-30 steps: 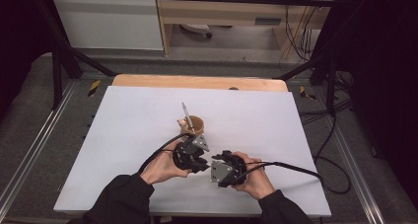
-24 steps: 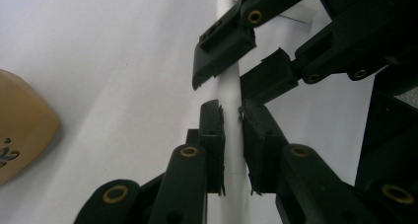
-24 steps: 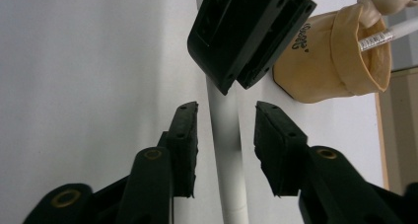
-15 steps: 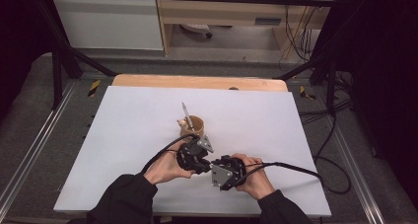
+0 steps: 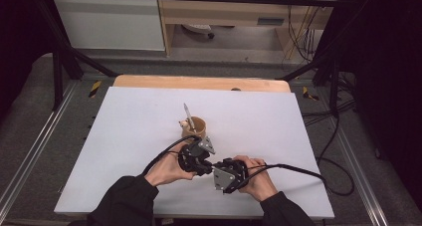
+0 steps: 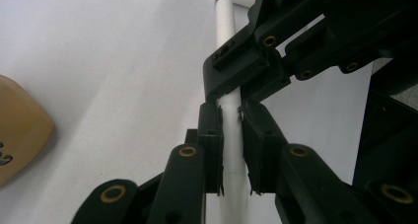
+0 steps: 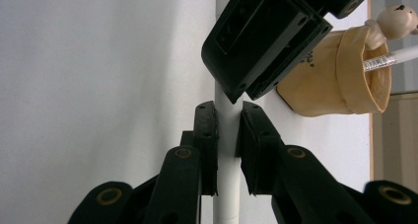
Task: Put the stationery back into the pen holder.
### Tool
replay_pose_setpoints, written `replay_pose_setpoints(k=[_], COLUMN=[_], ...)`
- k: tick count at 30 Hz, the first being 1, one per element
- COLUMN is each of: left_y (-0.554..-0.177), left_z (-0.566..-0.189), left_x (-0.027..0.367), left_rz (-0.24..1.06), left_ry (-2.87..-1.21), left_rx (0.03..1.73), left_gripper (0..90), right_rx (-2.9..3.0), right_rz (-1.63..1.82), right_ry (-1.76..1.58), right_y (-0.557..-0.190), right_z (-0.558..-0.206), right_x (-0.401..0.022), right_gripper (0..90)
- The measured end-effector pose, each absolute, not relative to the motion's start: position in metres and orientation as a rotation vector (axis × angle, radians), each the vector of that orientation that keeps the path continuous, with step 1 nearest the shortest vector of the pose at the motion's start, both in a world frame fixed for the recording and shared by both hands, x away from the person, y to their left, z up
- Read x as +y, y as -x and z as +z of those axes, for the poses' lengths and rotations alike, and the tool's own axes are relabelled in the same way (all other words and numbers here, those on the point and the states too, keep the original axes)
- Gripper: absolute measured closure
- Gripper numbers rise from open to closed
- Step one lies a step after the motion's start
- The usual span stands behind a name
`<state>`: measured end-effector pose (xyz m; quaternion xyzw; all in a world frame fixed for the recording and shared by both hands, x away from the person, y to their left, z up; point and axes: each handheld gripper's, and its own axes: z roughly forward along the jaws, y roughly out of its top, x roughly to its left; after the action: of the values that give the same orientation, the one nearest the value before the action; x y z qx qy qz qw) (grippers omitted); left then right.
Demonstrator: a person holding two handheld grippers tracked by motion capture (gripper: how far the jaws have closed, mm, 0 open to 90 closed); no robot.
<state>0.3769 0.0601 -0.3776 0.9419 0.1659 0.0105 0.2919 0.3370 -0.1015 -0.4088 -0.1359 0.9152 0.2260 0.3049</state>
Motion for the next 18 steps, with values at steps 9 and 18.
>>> replay_pose_setpoints(k=[9,18], left_y=[-0.376,-0.374], left_z=[-0.373,-0.379], left_x=[0.081,0.119], left_rz=[0.113,0.191], left_ry=[-2.432,-2.359], left_rx=[0.457,0.508], left_gripper=[61.3,36.2], right_rx=[2.428,2.435], right_rz=[0.603,0.609], right_ry=[0.298,0.211], right_y=[-0.342,-0.349], right_z=[-0.406,-0.403], right_x=[-0.105,-0.113], right_gripper=[78.6,78.6])
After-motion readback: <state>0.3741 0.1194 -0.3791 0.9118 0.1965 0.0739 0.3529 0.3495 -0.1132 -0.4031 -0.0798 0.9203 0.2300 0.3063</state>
